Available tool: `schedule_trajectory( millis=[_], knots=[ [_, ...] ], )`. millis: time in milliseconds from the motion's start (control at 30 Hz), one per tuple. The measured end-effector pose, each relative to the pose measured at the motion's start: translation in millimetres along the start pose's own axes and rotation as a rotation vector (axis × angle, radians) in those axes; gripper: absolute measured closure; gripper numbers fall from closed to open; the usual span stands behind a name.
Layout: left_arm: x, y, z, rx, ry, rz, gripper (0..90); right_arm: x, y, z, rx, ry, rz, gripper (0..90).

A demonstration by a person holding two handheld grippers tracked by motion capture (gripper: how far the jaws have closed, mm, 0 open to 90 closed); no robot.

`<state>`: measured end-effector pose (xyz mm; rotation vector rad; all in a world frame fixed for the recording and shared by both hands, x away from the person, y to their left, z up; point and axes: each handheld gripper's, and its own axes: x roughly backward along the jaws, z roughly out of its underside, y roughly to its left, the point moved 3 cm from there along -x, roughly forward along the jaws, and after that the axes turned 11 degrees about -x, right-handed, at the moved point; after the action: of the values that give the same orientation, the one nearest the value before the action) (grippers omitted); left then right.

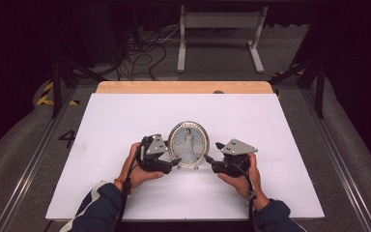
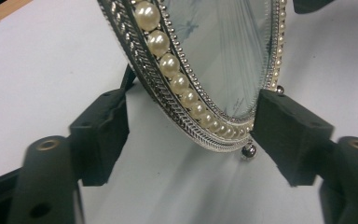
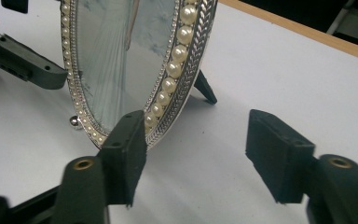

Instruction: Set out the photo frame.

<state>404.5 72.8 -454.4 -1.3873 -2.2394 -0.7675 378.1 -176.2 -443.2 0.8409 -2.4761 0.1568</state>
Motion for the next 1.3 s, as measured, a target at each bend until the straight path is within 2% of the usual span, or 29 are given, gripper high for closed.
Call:
schedule_trajectory(
  millis=[67,267,400,567,700,800,1133,1200,1300],
  knots=[
    [0.3,-0.4,-0.5,-0.001,-0.007,0.005,22.6,-1.2,0.8,0.9,0.005,0.011,-0.001,36.3],
    [-2.8,-1.5,0.4,-0.011,0.015,0.019,11.5,-6.5,3.3,3.8,0.030,0.041,0.003,26.8],
    [-0.7,-1.1,0.9,0.015,-0.001,0.016,6.3,-8.7,5.2,5.1,0.023,0.068,-0.016,18.9],
    [2.4,-2.9,2.4,-0.010,0.001,0.022,3.7,-11.6,5.8,6.8,0.005,0.088,-0.036,9.9],
    [4.9,-4.2,2.8,-0.038,0.019,0.000,3.8,-11.1,5.2,7.1,-0.014,0.101,-0.057,7.4],
    [7.8,-4.6,2.8,-0.050,0.012,-0.008,4.1,-10.3,5.9,7.0,0.010,0.100,-0.024,9.2],
    [20.2,-5.8,2.4,-0.080,-0.011,-0.037,4.3,-3.0,6.3,3.3,0.091,0.082,0.024,10.7],
    [22.7,-6.1,2.7,-0.083,-0.008,-0.043,4.7,-0.6,6.9,1.9,0.117,0.078,0.049,10.7],
    [25.3,-6.3,3.4,-0.089,-0.007,-0.055,4.7,1.9,7.6,1.5,0.133,0.073,0.057,10.9]
  ],
)
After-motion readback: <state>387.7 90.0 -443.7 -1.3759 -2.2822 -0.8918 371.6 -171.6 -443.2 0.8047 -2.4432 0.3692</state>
